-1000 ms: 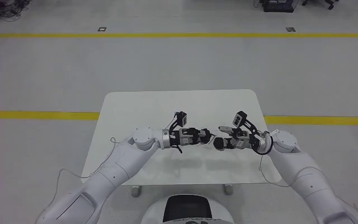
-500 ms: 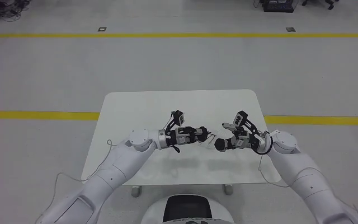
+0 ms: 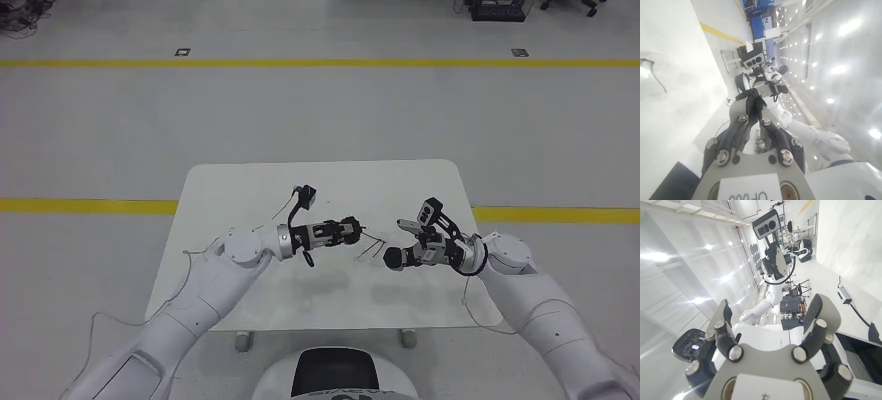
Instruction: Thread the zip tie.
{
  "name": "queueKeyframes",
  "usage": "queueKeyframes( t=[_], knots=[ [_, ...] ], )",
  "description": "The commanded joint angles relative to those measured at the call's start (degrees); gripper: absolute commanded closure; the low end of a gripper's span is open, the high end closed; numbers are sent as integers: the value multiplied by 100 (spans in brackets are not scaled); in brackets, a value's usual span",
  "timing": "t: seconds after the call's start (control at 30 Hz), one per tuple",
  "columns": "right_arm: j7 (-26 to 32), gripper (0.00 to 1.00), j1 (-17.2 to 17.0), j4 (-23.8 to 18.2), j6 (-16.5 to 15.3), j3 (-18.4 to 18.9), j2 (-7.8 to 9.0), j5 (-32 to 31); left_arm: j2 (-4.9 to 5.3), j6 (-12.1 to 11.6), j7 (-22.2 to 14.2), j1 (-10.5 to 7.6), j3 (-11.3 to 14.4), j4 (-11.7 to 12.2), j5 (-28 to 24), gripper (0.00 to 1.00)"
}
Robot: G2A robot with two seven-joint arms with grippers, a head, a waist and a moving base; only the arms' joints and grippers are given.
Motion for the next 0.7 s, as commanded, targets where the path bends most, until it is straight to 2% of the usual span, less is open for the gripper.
queueKeyframes(
  t=[0.0,0.23,0.27,0.33,0.4,0.5,0.67],
  knots=[
    [0,0,0,0,0,0,0,0,9,-1,-38,141,-135,-180,240,100],
    [0,0,0,0,0,0,0,0,7,-1,-82,174,-171,-221,246,100],
    [0,0,0,0,0,0,0,0,9,10,-38,171,-176,-209,292,100],
    [0,0,0,0,0,0,0,0,32,-1,362,129,-191,-185,868,100],
    [0,0,0,0,0,0,0,0,35,-1,486,174,-247,-172,767,100],
    [0,0,0,0,0,0,0,0,69,-1,511,168,-421,-189,847,100],
    [0,0,0,0,0,0,0,0,119,-1,495,278,-772,-301,822,100]
  ],
)
